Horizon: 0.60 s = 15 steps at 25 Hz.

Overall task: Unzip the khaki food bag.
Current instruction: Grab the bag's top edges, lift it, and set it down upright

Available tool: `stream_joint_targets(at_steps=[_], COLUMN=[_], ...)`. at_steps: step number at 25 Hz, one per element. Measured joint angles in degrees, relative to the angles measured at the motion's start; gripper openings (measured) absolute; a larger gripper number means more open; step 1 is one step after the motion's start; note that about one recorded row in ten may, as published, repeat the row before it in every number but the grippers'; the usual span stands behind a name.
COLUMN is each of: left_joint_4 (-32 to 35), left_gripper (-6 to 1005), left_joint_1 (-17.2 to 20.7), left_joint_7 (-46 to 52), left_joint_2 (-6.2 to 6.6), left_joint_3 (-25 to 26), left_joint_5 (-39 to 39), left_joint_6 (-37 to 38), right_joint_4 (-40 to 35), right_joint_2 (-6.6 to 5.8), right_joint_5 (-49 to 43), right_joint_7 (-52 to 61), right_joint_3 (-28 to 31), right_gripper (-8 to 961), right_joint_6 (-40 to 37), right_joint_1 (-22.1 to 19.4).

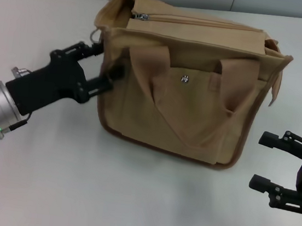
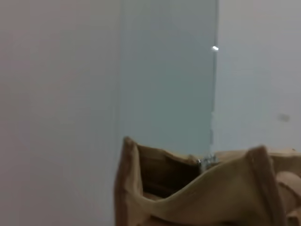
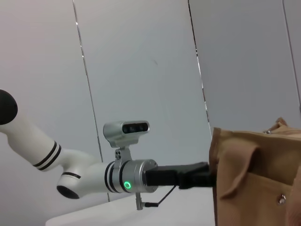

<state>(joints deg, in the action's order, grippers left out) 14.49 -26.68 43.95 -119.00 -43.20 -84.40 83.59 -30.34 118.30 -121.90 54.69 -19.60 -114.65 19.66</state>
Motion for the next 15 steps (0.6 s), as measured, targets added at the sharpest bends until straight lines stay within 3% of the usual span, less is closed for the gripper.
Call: stream_joint_targets(at_steps=[15], left_joint_4=[-0.3], left_gripper=[198], left_joint_1=[-0.1], left_joint_7=[-1.5], left_joint_2=[-0.11], left_joint_3=[-1.1], left_joint_5=[1.4], left_joint_6=[0.4], right_joint_4=[0.0], right_joint_2=[0.04], right_joint_5=[0.8], right_joint_7=[0.0], right_joint_3=[0.3], right_gripper=[830], right_joint_6=[0.8], right_joint_1=[-0.2])
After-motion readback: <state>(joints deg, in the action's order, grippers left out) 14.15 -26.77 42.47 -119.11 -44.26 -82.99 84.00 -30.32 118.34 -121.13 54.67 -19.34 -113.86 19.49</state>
